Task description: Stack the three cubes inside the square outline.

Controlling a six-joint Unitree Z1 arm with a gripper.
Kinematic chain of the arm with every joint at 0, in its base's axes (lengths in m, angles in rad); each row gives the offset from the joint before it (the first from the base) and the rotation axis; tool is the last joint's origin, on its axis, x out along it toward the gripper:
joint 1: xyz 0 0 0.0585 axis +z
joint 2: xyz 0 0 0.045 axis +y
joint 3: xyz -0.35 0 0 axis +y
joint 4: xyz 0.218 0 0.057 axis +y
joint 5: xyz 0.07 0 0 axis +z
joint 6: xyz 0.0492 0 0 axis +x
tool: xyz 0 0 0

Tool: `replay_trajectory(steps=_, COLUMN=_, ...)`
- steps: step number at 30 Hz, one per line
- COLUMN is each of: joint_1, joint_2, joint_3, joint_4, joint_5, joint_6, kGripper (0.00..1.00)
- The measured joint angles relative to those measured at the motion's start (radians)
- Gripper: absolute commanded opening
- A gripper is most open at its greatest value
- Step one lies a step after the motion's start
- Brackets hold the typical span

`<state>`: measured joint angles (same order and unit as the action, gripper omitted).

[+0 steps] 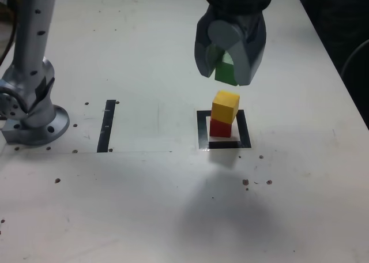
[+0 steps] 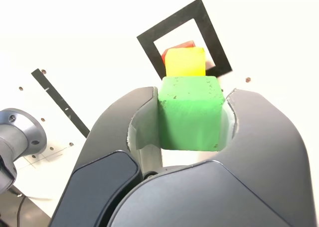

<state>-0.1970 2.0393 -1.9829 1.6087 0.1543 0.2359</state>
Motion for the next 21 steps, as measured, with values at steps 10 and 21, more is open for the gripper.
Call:
replay_trajectory(steps=10, joint_1=0.019, joint_2=0.069, joint_3=0.000, joint_4=-0.018, joint_5=0.003, joint_6=0.008, kGripper=0.19)
replay_trajectory(steps=21, joint_1=0.030, joint_2=0.071, joint_3=0.017, joint_4=-0.018, joint_5=-0.006, joint_6=0.008, kGripper=0.19)
